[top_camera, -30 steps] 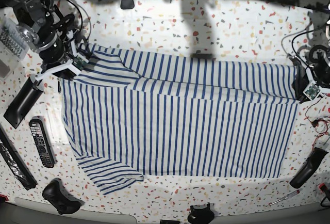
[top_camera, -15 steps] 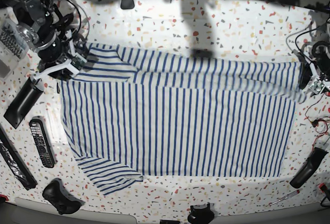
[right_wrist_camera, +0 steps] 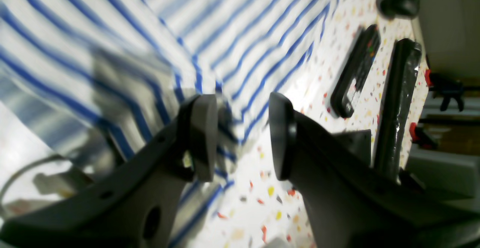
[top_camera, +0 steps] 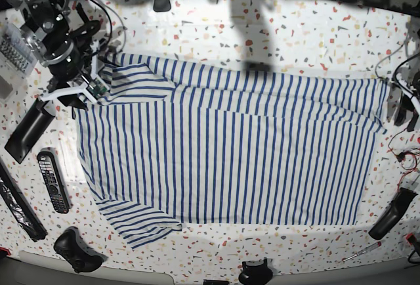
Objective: Layout the t-shirt on the table in an organized manner, then fold the t-shirt properly
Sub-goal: 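Pull the grasped shoulder edges away from the hem with both grippers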
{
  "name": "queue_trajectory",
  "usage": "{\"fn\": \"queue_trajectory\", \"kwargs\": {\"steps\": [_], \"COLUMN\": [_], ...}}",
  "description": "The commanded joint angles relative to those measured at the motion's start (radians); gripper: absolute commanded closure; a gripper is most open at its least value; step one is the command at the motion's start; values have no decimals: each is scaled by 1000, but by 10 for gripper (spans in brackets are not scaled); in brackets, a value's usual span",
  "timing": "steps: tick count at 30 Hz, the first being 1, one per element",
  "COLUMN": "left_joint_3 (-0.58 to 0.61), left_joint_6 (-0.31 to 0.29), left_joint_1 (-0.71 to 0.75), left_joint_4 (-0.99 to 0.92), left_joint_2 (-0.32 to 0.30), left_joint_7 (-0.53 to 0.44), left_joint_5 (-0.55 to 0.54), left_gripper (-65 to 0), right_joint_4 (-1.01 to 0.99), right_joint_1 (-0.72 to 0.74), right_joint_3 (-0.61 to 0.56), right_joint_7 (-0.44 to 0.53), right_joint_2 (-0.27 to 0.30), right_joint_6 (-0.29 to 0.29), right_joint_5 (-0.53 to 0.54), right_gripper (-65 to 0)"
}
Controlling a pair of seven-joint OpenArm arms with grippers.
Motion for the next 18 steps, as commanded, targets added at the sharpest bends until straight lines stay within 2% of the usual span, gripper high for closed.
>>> {"fn": "queue_trajectory", "kwargs": {"steps": [1, 3, 5, 7, 9, 11, 15, 18], "left_joint_3": [-12, -12, -12, -12, -12, -12, -12, -12], "left_joint_6": [4, 5, 16, 84, 169, 216, 222, 222], "left_joint_1": [-12, -13, -13, -12, -13, -15, -14, -15], "left_joint_4": [35, 65, 72, 72, 72, 72, 71, 53], "left_joint_2": [-17, 7, 46, 96, 145, 183, 230, 246], "left_joint_7": [-10, -2, -1, 6, 35, 44, 44, 43], "left_joint_5": [-36, -56, -56, -53, -53, -51, 17, 26], "left_gripper": [-147, -94, -35, 0, 0, 0, 0, 0], "right_joint_4": [33, 45, 44, 44, 44, 44, 41, 5], "right_joint_1": [6, 6, 6, 6, 6, 6, 6, 13], "right_joint_3": [18, 26, 33, 43, 54, 61, 61, 61], "right_joint_7": [6, 5, 7, 7, 8, 7, -5, -26], "right_joint_2": [-3, -45, -90, -138, -187, -226, -281, -303], "right_joint_6": [-23, -50, -80, -131, -179, -181, -180, -180], "right_joint_5": [28, 93, 125, 140, 139, 139, 139, 140], "right_gripper": [-217, -171, -93, -13, 0, 0, 0, 0]}}
